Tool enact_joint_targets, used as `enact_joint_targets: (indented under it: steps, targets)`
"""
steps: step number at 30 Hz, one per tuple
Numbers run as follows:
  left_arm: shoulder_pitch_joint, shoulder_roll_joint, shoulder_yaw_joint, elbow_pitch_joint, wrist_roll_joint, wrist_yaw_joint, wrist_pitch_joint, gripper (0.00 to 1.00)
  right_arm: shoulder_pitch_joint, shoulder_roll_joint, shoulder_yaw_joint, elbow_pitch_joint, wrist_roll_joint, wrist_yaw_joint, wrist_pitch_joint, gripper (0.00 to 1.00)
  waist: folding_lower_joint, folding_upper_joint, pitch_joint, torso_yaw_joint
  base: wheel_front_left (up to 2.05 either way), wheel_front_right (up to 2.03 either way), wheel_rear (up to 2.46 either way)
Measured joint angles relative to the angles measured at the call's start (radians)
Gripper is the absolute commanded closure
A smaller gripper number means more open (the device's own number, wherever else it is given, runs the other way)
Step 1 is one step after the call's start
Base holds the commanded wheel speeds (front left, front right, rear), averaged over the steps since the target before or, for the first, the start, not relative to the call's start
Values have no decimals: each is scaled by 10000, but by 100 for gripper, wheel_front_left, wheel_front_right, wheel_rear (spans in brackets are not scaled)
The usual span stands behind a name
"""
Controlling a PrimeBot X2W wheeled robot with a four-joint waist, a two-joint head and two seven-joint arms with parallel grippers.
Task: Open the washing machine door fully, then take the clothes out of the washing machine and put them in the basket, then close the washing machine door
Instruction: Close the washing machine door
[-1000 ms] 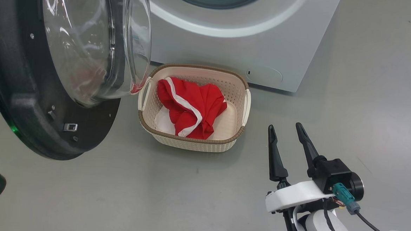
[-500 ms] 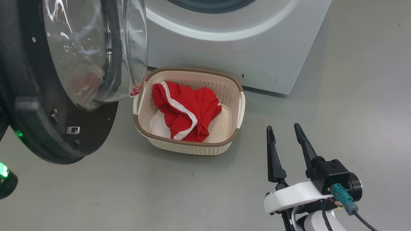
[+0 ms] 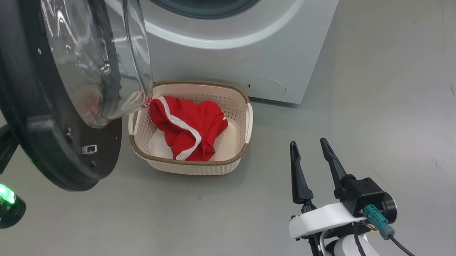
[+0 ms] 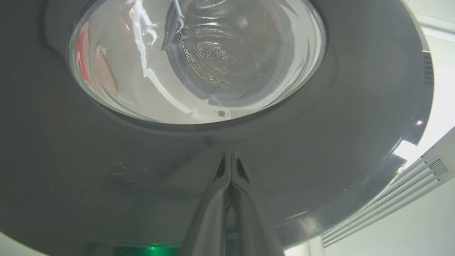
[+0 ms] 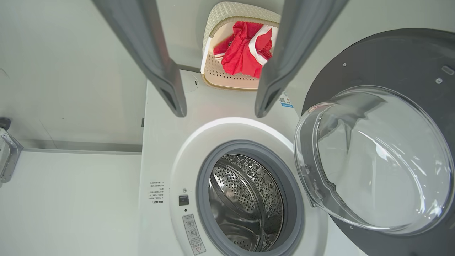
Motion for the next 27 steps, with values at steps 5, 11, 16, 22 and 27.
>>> enact_joint_targets:
  steps: [5, 11, 16, 22, 27]
  targets:
    - [31, 0, -40, -249, -79, 4, -4, 100, 3, 2, 33, -132, 88, 0, 0, 0, 0, 0, 64, -341, 0, 0, 0]
    - [114, 2, -136, -500, -107, 35, -21, 100, 18, 2, -2, -280, 144, 0, 0, 0, 0, 0, 185, -799, 0, 0, 0]
    - [180, 0, -284, -616, -203, 36, -119, 100, 49, 4, -29, -397, 144, 0, 0, 0, 0, 0, 289, -1209, 0, 0, 0]
    - [239, 0, -403, -738, -267, 46, -255, 100, 214, 10, -67, -479, 161, 0, 0, 0, 0, 0, 359, -1720, 0, 0, 0]
    - [300, -4, -523, -809, -552, 46, -435, 100, 244, 10, -127, -589, 161, 0, 0, 0, 0, 0, 373, -2135, 0, 0, 0]
